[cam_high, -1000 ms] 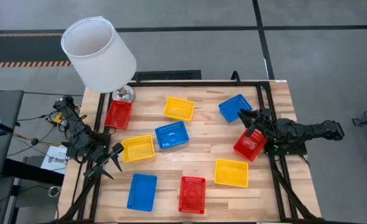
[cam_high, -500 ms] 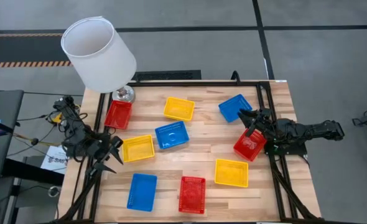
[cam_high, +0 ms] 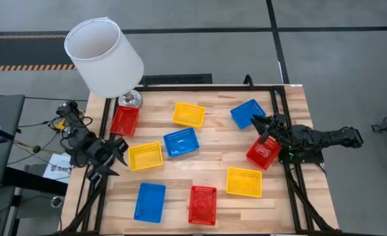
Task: Stack baskets by color
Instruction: Stack the left yellow bin on top of the middle yellow bin
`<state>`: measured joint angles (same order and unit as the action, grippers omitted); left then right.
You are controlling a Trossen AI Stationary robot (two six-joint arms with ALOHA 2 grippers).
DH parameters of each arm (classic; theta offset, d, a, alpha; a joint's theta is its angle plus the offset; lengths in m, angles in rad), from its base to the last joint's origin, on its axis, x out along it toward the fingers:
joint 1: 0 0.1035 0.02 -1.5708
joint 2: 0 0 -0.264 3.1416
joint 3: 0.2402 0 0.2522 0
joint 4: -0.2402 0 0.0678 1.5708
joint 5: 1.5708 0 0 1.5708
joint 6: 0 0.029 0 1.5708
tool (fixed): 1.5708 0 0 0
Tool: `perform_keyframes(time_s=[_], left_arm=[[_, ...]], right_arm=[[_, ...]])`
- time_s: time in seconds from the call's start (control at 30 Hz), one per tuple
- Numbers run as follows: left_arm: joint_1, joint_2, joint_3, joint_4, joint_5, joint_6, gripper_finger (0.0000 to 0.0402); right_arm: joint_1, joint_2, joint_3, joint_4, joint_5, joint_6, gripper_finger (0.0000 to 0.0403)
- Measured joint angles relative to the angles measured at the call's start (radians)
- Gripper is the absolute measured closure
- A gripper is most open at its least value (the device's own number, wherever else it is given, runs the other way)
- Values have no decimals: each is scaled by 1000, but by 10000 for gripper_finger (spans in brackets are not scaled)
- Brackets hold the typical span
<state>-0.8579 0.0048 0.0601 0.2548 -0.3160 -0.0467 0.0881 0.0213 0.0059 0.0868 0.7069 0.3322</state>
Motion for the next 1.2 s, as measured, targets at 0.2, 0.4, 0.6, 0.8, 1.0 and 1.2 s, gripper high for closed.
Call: perform_keyframes(time_s=[0.2,0.4,0.6,0.8,1.0,1.2], left_arm=[[0,0,0,27,-121,-23,216],[0,0,1,116,-172,6,216],[0,0,2,203,-195,1,216],[0,0,2,234,-214,24,216],[0,0,2,234,-355,9,216],[0,0,2,238,-574,-133,216]], right_arm=[[-12,0,0,2,0,-42,246],[-12,0,0,3,0,-42,246],[-12,0,0,13,-1,14,246],[-12,0,0,23,-1,129,246],[-10,-1,0,12,-8,172,246],[-10,0,22,12,-59,149,246]])
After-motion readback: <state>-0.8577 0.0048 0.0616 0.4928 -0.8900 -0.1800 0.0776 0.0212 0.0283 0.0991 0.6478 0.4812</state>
